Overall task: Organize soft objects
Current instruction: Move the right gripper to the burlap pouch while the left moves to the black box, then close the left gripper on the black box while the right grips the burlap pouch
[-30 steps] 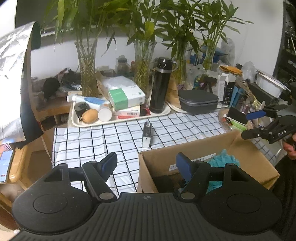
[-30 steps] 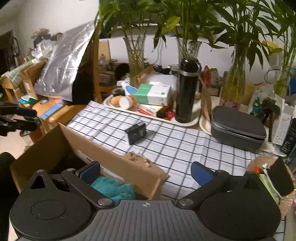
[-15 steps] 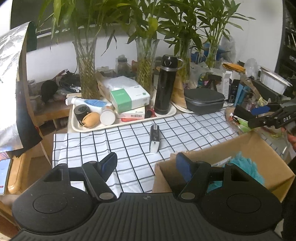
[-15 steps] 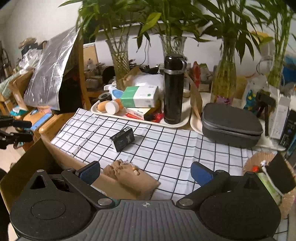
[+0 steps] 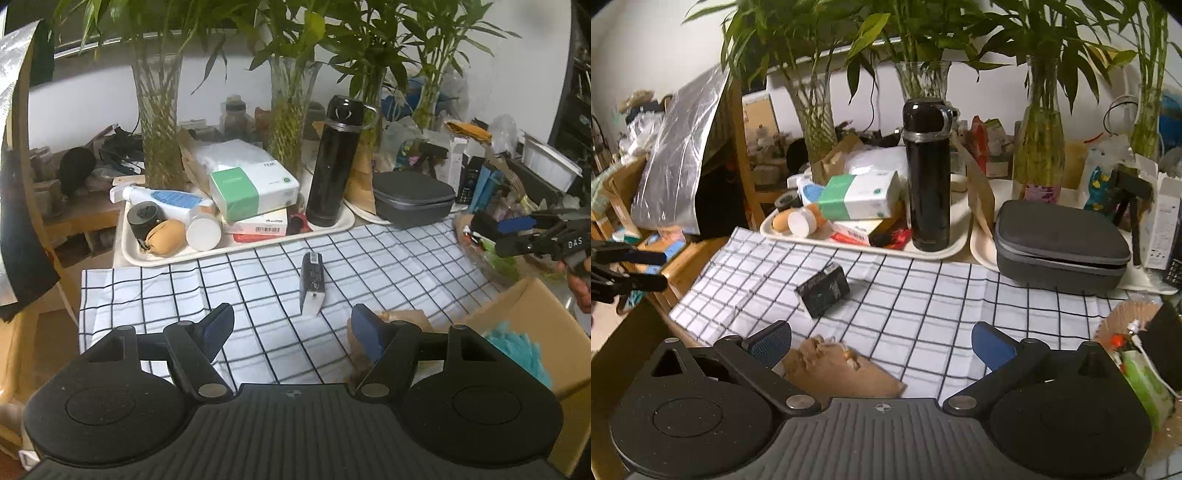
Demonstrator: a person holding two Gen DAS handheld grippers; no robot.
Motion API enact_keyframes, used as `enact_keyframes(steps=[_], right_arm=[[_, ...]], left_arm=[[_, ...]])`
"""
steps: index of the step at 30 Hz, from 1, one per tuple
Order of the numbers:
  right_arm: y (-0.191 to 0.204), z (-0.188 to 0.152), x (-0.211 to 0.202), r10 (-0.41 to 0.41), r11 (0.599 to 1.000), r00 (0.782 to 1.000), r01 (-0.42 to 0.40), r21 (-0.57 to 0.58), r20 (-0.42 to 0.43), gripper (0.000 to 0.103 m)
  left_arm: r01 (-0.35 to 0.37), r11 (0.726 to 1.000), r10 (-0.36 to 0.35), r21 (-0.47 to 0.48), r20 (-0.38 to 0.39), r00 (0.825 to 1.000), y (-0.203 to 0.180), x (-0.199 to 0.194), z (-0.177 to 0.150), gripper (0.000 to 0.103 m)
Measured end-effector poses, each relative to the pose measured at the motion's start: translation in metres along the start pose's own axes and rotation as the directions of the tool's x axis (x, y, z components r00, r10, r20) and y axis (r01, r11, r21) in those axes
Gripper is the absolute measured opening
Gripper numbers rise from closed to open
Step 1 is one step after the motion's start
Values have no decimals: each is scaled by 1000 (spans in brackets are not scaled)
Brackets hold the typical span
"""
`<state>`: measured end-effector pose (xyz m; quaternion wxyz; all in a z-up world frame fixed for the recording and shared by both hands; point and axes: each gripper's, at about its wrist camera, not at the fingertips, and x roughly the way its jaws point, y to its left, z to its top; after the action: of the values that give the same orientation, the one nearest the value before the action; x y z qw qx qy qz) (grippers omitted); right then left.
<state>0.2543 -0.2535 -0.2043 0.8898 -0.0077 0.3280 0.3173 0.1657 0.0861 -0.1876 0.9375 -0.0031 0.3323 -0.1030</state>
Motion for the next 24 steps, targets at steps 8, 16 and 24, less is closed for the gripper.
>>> enact_keyframes(steps=[8,16,24], right_arm=[[-19,3,20,-37,999,999,37,20,11,103],[-32,2,41,-39,999,999,39,20,12,103],[-29,-2,63,-32,999,999,31,-12,-30,103]], left_arm=[[12,998,-13,55,22,1000,13,39,3,69],[76,997,-77,28,28,997,25,86,-4,69],[158,986,-159,44,26,987,21,125,-11,69]])
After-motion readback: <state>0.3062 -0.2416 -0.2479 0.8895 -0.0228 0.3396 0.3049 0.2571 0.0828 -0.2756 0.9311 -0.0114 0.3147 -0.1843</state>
